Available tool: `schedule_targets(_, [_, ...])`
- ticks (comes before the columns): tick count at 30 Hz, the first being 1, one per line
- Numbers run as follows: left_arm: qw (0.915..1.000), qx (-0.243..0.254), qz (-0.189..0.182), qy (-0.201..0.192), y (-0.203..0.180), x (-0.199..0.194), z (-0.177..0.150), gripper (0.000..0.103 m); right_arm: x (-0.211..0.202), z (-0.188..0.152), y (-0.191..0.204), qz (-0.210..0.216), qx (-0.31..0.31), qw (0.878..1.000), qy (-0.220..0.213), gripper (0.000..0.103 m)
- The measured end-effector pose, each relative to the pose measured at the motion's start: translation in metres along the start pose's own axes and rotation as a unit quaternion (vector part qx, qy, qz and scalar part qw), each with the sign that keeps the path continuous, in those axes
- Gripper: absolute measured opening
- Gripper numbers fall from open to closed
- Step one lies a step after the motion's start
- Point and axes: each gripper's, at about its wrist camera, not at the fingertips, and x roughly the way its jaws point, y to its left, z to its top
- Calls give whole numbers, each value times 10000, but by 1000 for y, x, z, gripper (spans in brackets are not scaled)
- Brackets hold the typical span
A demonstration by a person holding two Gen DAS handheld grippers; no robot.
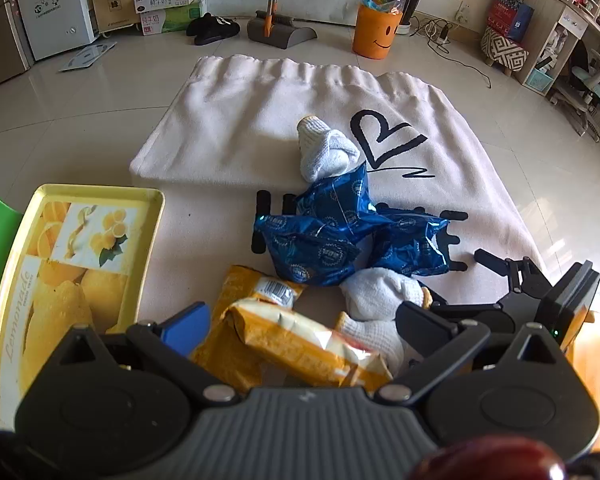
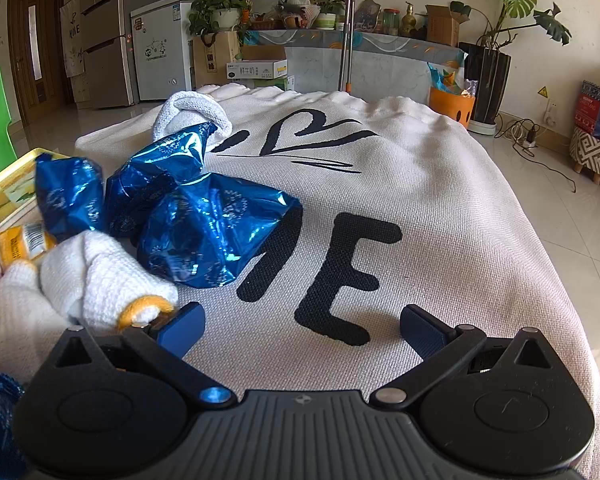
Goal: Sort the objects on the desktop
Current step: 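Move both tools toward the pile of packets, gloves and bags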
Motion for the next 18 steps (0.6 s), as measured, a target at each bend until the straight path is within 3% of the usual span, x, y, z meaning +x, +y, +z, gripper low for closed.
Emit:
schedule_targets(13, [9998, -21, 146, 158, -7, 14, -5, 102, 0, 0, 1, 0, 10, 10000, 16, 103])
schedule_targets(18, [9998, 91, 13, 184, -15, 15, -13, 102, 0, 0, 1, 0, 14, 10000, 22, 103])
